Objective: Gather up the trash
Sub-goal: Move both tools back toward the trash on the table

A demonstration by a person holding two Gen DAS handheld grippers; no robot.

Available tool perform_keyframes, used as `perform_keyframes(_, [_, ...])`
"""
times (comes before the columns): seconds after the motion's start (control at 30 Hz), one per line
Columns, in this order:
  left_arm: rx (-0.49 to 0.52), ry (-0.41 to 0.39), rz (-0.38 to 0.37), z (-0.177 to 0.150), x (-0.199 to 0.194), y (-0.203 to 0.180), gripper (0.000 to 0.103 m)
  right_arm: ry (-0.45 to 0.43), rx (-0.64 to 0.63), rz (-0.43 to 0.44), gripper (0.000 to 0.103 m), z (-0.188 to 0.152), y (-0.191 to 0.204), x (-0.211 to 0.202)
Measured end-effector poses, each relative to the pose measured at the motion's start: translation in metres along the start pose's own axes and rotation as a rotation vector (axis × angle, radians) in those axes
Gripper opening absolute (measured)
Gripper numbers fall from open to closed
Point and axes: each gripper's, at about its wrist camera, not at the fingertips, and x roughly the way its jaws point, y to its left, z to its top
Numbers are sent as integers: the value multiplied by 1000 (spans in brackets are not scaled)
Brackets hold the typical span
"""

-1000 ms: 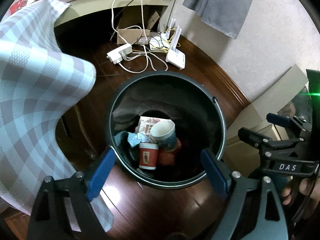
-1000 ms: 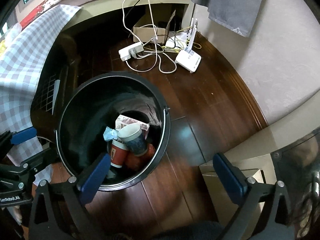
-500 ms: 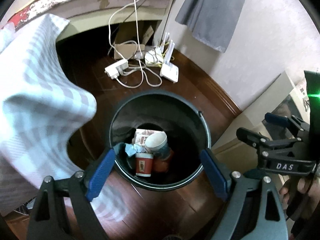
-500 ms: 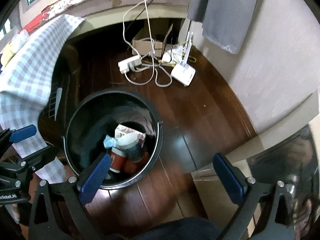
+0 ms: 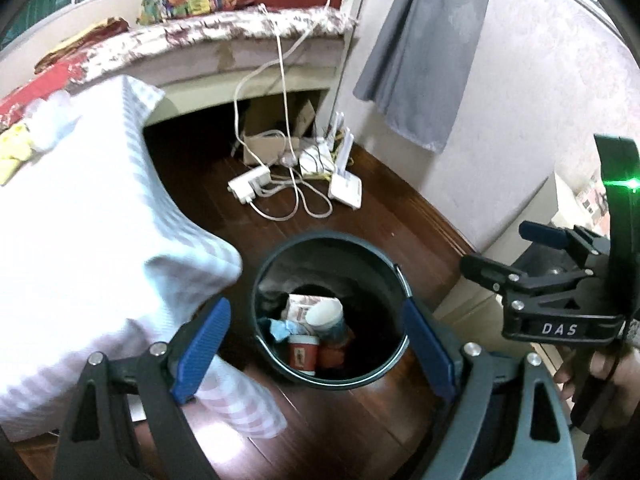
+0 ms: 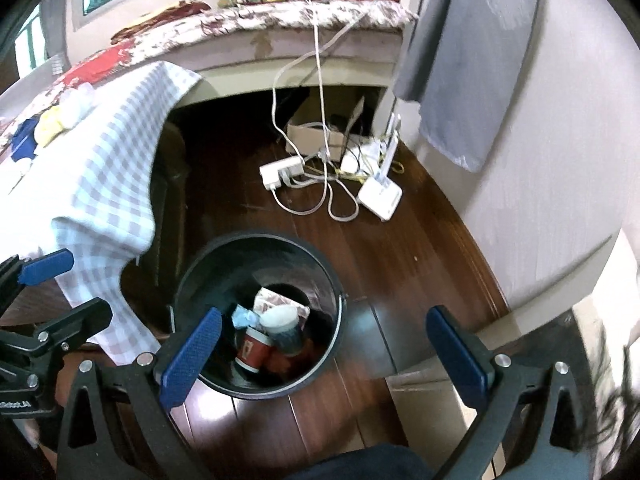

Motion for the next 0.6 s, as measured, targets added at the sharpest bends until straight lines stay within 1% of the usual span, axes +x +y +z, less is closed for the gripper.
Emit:
perform_keyframes(0.1, [1, -38, 23, 2, -18, 10, 89, -32, -20, 12, 103, 6, 11, -12])
perform_keyframes(0.37, [-19, -140, 103, 5, -62, 44, 89, -107, -75, 76, 103, 25, 51, -36])
perform_keyframes(0.47, [-45, -180, 152, 4, -78, 68, 89, -147, -94, 91, 103, 35, 67, -43])
perform_keyframes(0.6, [-103, -205, 211, 0, -90, 104, 89, -186, -135, 136, 103, 49, 92, -49])
